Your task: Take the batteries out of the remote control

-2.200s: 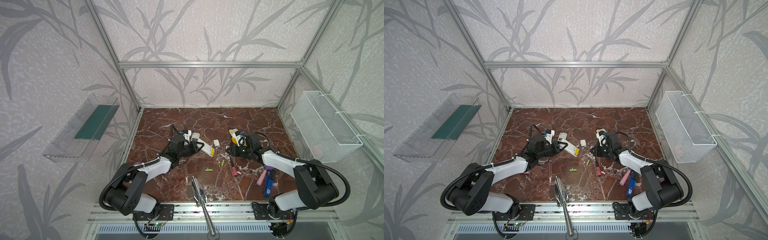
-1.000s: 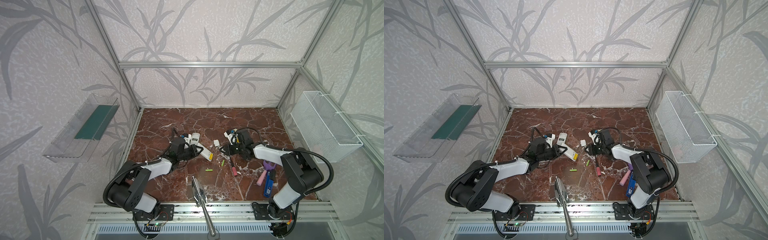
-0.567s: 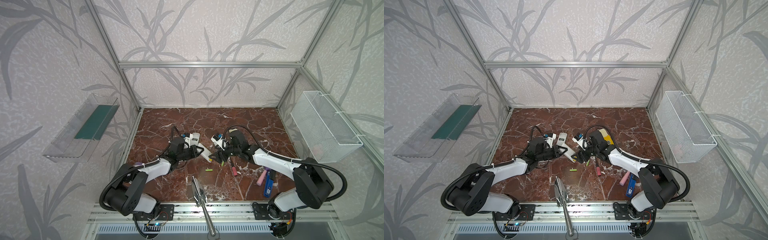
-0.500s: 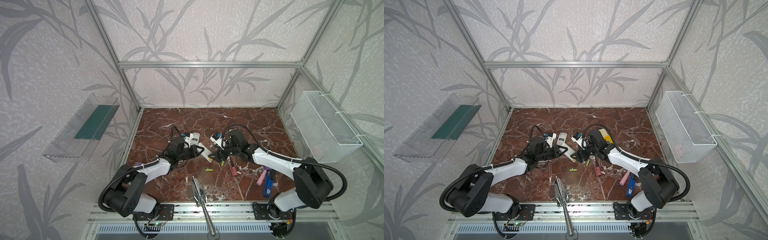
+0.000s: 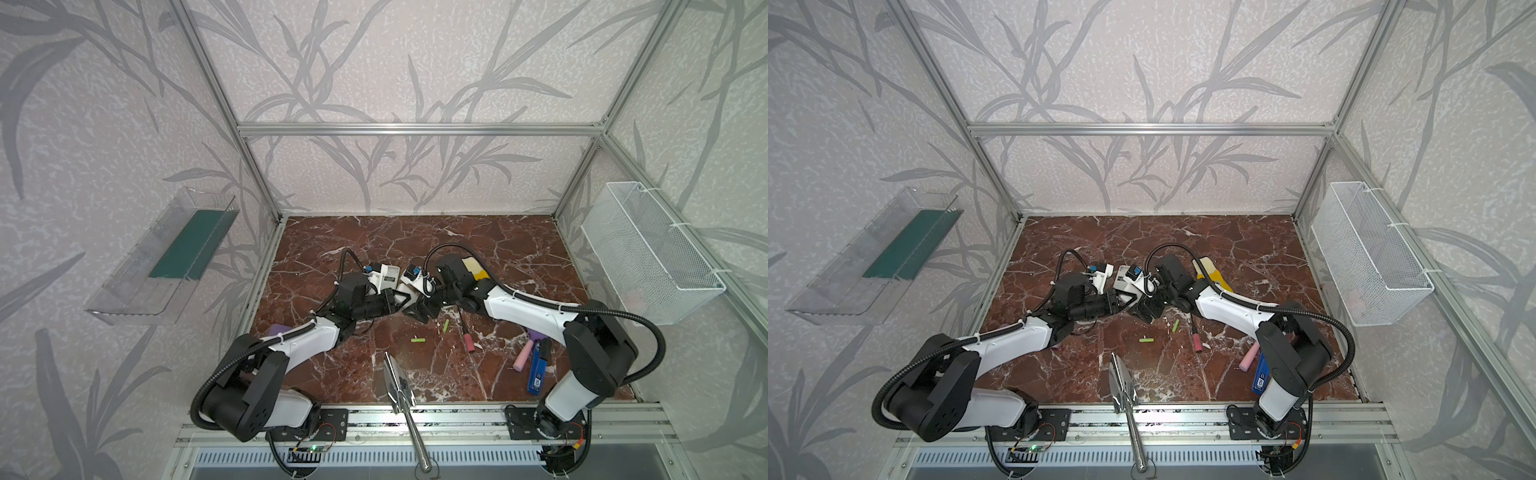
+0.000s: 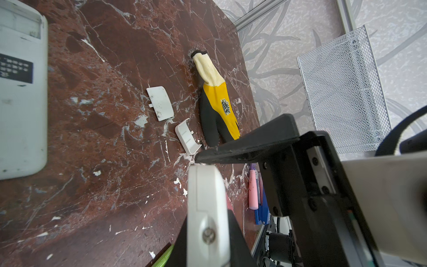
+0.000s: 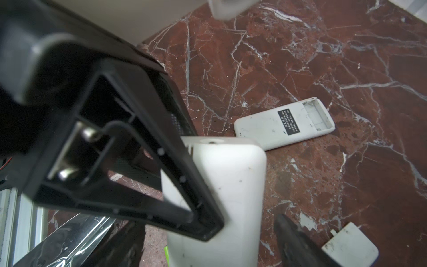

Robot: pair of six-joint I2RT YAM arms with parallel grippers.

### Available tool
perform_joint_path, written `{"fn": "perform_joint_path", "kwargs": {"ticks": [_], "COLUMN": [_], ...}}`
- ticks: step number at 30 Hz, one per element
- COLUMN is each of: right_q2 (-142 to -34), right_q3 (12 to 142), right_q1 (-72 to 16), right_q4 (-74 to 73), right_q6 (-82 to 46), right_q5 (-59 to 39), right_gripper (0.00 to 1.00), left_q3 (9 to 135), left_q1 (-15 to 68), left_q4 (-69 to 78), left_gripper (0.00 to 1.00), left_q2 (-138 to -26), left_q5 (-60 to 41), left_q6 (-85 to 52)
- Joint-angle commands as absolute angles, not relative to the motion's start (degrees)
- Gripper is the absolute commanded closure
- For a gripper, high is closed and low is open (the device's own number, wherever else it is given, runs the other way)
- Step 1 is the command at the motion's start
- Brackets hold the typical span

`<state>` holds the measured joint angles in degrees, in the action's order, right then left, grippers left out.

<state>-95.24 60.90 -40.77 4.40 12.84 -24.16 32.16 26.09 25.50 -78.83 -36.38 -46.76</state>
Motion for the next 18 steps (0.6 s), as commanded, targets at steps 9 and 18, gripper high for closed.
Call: {"fn": "perform_joint_path", "kwargs": {"ticks": [9, 18], "right_q2": [-96.1, -97.2], "right_q3": [63.2, 64.5], "right_q1": [-40.9, -40.9], "right_q4": [6.4, 8.2], "right_q6": [13.5, 15.1], "right_q5": [-22.4, -23.0], "right_gripper": [0.32, 0.52], "left_q3": [34.2, 34.1], "left_q1": [26.0, 26.0], "left_q4": [27.2, 27.1], "left_gripper": [1.0, 1.0], "left_q2": [-77.3, -77.3], "left_q5": [-36.8, -36.5], "left_q6": [-47.9, -48.2]}}
